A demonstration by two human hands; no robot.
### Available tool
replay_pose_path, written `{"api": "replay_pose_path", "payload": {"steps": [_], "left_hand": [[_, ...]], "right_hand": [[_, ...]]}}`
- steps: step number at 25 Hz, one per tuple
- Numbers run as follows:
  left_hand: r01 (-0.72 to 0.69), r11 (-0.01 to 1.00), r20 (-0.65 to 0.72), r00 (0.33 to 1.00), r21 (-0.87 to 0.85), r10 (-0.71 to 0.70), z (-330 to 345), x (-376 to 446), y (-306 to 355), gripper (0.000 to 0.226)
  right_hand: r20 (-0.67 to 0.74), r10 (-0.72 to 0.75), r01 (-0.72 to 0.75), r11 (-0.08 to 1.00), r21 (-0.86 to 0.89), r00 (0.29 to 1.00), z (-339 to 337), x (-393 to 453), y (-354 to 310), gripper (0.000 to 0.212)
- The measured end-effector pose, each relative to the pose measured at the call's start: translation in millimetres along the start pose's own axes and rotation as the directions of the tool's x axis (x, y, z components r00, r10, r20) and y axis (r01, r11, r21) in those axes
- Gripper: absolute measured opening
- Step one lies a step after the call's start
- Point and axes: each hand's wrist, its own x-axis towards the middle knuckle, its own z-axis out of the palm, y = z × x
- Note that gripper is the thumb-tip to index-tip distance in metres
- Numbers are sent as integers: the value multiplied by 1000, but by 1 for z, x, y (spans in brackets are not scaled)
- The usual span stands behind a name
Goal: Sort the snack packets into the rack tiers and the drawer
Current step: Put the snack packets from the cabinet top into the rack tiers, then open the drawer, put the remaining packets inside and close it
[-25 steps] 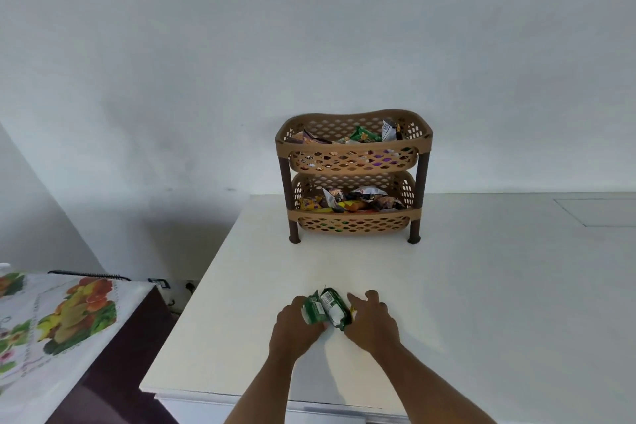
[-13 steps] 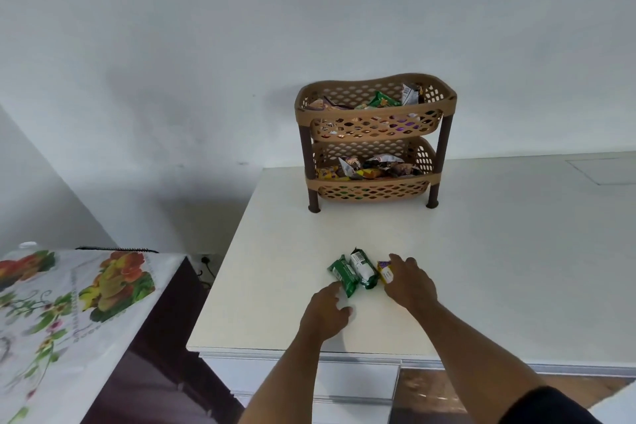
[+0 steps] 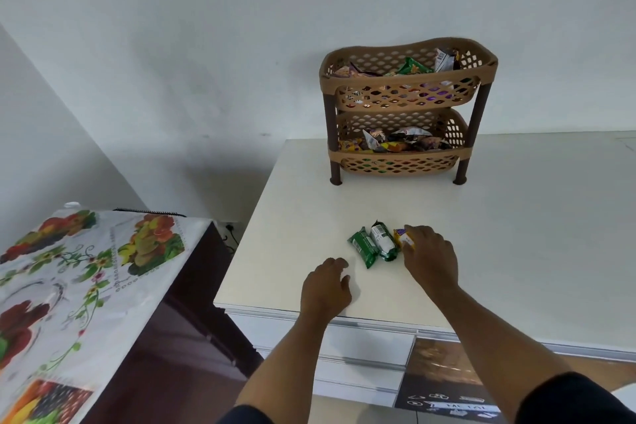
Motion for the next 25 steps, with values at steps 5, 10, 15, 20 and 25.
{"api": "replay_pose_path", "payload": {"steps": [5,10,15,20,25], "left_hand": [[206,968,-250,939,-145,-238,-9,-35,-27,17],[546,632,-125,695,-550,-709,12,-85,-51,26],[737,-29,571,499,-676,-652,29,-107,-70,29],[538,-335,627,574,-773,-527,38,-103,-67,27],[404,-438,593,607,-803,-529,31,-95,-62,28]], "right_hand": [[-271,-354,377,926,36,895,14,-24,-25,16],[-253,-590,633,760,147,767,34,-63,-53,18],[-52,-823,815,548,188,566,56,-107,-61,29],[479,-513,401,858,322,712,75,-143,-56,31],[743,57,-669,486,562,667,84,-149,-43,13]]}}
